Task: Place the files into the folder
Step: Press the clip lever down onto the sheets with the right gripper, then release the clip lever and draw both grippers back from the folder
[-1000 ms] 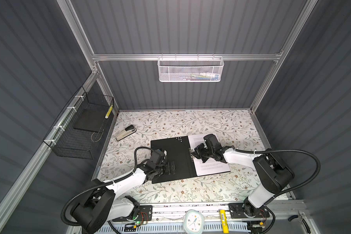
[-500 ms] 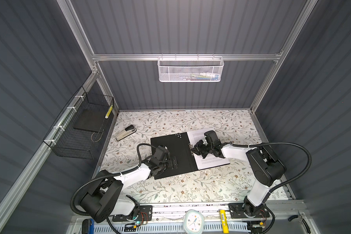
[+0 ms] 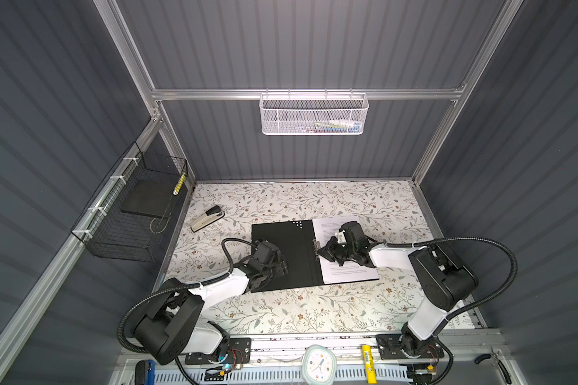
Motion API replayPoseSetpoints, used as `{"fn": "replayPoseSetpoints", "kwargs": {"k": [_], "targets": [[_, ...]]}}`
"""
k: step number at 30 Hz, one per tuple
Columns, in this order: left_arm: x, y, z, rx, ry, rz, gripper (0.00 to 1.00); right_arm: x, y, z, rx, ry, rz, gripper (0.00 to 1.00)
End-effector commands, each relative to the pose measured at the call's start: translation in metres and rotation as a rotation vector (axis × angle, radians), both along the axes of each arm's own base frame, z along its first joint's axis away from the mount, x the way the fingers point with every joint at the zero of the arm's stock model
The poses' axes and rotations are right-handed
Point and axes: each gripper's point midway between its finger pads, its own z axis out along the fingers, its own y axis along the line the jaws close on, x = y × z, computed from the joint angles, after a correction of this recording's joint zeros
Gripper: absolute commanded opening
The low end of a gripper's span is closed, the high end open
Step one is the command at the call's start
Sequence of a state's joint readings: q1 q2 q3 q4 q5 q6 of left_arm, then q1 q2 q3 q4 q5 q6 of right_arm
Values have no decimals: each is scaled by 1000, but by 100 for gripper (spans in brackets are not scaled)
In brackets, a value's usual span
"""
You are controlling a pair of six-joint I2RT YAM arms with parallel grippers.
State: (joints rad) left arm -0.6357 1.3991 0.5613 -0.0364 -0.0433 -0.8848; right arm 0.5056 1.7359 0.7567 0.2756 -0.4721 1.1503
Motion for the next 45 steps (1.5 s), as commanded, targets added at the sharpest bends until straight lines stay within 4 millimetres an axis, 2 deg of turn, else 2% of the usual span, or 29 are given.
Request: {"fn": "replayPoseSetpoints", "kwargs": {"k": [1,6,9,10,15,24,34,42,45], "targets": [[-75,73,-71,293,331,92,75,-28,-32,-56,-159,114,-8,0],[-78,75,-75,301,356,116,62,-43,-45,-83,-204,142,-15,0],[-78,77,-76,317,361,122,55,-49,-54,-90,-254,143,-13,0],[-79,78,-77,322,365,126,54,-48,-63,-93,-303,134,-33,0],[-80,78,-81,329,381,129,53,-52,-78,-101,-399,135,-37,0],[-82,79,-83,339,395,124,53,-70,-96,-132,-479,203,-60,0],[-82,81,-83,346,406,135,53,-80,-113,-147,-564,262,-84,0],[-79,79,-82,350,407,129,53,-90,-110,-168,-583,322,-54,0],[-79,76,-85,346,416,115,53,-87,-104,-166,-559,307,-32,0]]}}
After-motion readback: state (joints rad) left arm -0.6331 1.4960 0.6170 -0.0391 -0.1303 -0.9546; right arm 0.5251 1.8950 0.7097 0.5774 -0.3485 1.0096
